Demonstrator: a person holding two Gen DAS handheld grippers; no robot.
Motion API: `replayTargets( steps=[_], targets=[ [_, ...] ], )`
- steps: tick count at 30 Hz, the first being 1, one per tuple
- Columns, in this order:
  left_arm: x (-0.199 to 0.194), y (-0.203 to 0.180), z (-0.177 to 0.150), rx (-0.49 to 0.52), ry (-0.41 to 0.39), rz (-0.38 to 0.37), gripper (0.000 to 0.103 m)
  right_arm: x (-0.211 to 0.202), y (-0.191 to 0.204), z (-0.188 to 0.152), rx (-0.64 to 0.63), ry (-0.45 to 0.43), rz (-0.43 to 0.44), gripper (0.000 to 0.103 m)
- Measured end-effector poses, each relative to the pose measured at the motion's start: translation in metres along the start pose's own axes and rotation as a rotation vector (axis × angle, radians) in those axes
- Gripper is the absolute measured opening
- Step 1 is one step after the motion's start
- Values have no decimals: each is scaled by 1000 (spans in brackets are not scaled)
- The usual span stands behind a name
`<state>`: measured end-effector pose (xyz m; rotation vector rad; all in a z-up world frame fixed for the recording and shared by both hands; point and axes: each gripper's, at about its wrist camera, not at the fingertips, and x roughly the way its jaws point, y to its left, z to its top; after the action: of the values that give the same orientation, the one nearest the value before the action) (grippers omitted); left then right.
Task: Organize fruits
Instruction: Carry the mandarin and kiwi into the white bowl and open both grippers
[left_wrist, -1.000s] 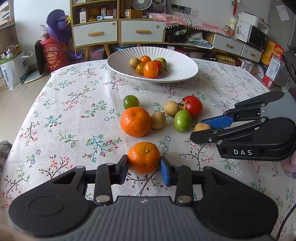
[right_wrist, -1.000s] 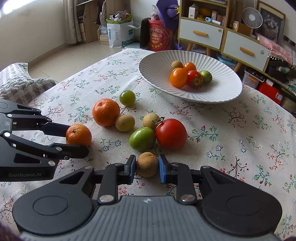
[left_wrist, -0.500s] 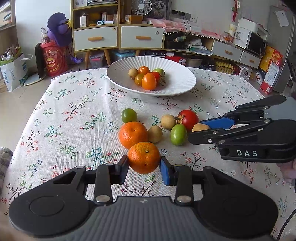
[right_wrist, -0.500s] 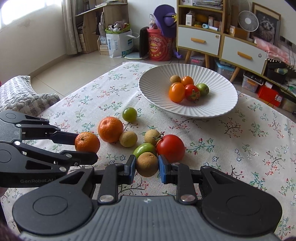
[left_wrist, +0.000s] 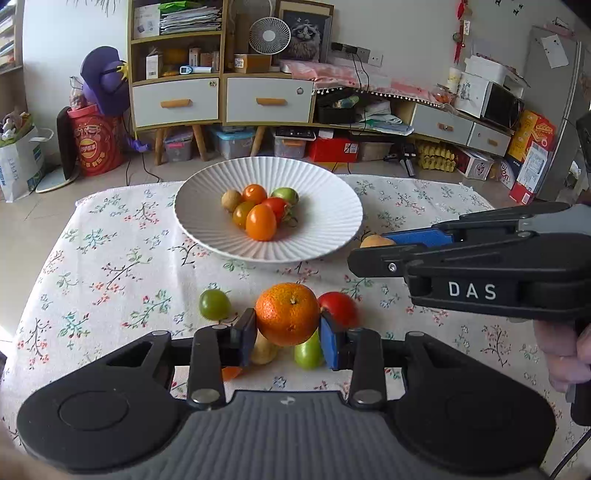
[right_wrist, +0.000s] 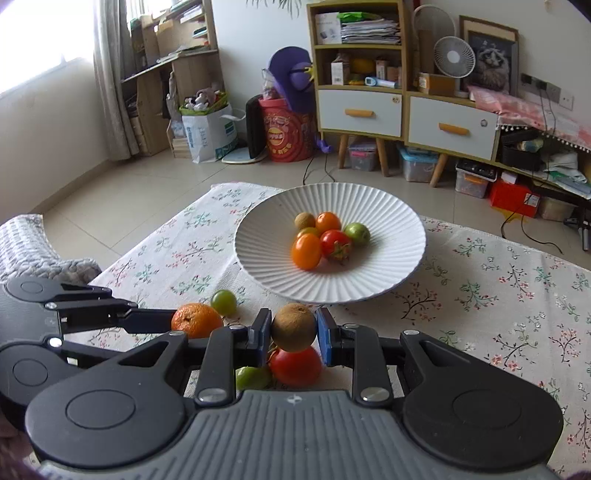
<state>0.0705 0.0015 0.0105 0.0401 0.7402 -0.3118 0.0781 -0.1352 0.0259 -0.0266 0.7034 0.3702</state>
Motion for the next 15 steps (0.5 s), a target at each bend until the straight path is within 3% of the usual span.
replayTargets(
  steps=[7, 15],
  targets=[
    [19, -14, 16, 24, -26, 15, 31, 7, -25, 14, 96, -23, -30, 24],
    [44, -14, 39, 15, -24, 1, 31, 27, -46, 24, 124, -27, -30, 24]
  ],
)
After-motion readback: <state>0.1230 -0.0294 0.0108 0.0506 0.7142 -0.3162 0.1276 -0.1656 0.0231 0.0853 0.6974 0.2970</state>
